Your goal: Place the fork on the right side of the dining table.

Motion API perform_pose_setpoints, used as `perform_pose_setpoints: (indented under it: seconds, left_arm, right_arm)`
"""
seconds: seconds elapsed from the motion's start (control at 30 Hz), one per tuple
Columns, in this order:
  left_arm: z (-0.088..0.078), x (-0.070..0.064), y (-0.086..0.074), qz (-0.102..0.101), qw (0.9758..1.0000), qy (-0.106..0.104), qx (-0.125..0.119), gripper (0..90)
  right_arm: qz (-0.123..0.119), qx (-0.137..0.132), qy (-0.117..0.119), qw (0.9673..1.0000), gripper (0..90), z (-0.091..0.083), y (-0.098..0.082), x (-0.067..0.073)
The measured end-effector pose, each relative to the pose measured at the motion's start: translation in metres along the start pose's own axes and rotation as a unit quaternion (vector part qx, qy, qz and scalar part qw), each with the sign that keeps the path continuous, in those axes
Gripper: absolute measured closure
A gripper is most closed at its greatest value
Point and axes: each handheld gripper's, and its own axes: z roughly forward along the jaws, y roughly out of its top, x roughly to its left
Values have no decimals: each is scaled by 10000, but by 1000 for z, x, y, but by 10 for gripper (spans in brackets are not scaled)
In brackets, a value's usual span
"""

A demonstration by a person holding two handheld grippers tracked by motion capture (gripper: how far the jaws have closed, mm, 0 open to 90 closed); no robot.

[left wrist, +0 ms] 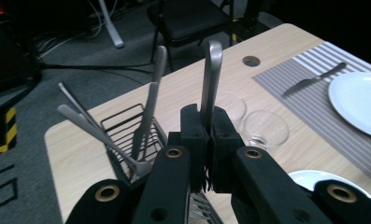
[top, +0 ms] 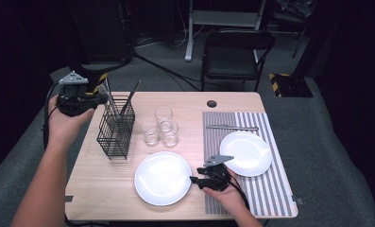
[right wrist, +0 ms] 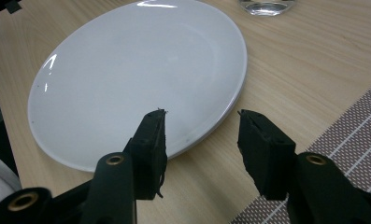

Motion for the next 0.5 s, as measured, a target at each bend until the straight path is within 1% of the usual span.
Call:
perform_pose_setpoints:
  seconds: [0.27, 0.37, 0.5]
  left_arm:
    - [-3, -10, 1, 119, 9998, -146, -19, 868]
    - [-4, -15, 1, 151, 9996, -222, -41, 868]
    - [-4, -23, 0, 250, 9991, -349, -62, 868]
  right_arm:
    - [3, -3, -3, 10000, 511, 0, 0, 0]
    - [2, -1, -3, 10000, 511, 0, 0, 0]
    - [5, 5, -3, 10000, 511, 0, 0, 0]
